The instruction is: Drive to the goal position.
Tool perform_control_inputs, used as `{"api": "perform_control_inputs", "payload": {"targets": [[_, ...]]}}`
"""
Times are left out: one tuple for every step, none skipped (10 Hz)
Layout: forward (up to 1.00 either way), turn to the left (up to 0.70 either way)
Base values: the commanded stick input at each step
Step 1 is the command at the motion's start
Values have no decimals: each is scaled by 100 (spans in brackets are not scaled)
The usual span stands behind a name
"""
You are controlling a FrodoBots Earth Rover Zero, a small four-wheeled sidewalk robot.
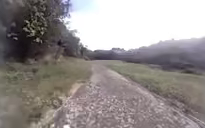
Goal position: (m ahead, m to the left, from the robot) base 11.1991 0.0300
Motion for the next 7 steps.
{"api": "perform_control_inputs", "payload": {"targets": [[100,0],[100,0],[100,0],[100,0],[100,0],[100,0],[100,0]]}}
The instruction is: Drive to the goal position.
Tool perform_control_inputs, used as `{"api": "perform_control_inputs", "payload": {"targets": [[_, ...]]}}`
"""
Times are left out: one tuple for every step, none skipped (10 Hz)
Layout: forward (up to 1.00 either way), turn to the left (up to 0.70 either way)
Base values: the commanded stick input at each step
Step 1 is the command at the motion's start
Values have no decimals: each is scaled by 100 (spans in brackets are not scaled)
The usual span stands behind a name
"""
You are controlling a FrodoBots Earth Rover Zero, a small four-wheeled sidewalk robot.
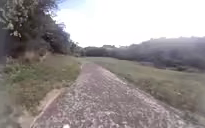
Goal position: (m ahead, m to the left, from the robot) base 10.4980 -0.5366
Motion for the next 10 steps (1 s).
{"api": "perform_control_inputs", "payload": {"targets": [[100,0],[100,0],[100,0],[100,0],[100,0],[100,0],[100,0],[100,0],[100,0],[100,0]]}}
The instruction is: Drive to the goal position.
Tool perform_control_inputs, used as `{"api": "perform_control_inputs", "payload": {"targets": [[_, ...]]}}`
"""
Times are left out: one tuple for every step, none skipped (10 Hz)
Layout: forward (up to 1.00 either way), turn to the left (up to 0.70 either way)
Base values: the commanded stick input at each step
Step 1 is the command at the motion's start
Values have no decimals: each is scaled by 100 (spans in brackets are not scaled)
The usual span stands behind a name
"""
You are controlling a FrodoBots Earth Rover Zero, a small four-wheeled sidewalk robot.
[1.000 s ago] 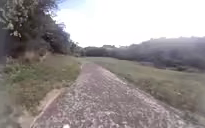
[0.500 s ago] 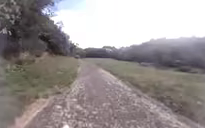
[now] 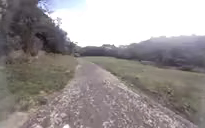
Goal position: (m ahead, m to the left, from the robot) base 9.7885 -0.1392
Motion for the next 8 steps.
{"api": "perform_control_inputs", "payload": {"targets": [[100,0],[100,0],[100,1],[100,2],[100,39],[100,40],[100,4],[100,1]]}}
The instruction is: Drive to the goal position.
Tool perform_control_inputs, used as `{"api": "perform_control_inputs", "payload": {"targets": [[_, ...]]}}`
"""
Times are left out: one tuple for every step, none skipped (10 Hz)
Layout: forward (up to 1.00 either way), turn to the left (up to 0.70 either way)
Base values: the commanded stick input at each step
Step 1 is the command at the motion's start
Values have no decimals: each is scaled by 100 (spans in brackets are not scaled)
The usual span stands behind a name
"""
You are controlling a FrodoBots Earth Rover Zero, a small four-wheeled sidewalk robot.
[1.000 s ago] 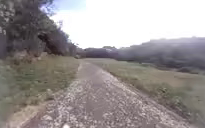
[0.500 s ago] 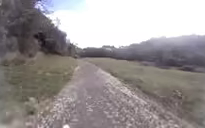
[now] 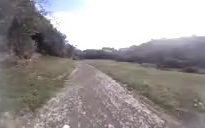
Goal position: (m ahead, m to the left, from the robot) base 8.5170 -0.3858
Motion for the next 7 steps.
{"api": "perform_control_inputs", "payload": {"targets": [[100,0],[100,0],[100,0],[100,0],[100,2],[100,3],[100,3]]}}
